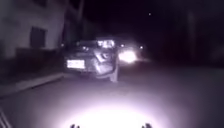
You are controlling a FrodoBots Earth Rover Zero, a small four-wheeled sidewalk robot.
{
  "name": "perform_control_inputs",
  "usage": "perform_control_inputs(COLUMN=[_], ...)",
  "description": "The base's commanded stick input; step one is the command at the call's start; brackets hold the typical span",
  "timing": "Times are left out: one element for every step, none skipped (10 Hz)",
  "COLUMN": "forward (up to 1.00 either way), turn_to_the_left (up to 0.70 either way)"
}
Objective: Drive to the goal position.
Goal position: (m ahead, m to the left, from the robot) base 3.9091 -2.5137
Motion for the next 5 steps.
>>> perform_control_inputs(forward=[0.16,0.07,-0.02,-0.11,-0.2], turn_to_the_left=[-0.33,-0.3,-0.26,-0.23,-0.19])
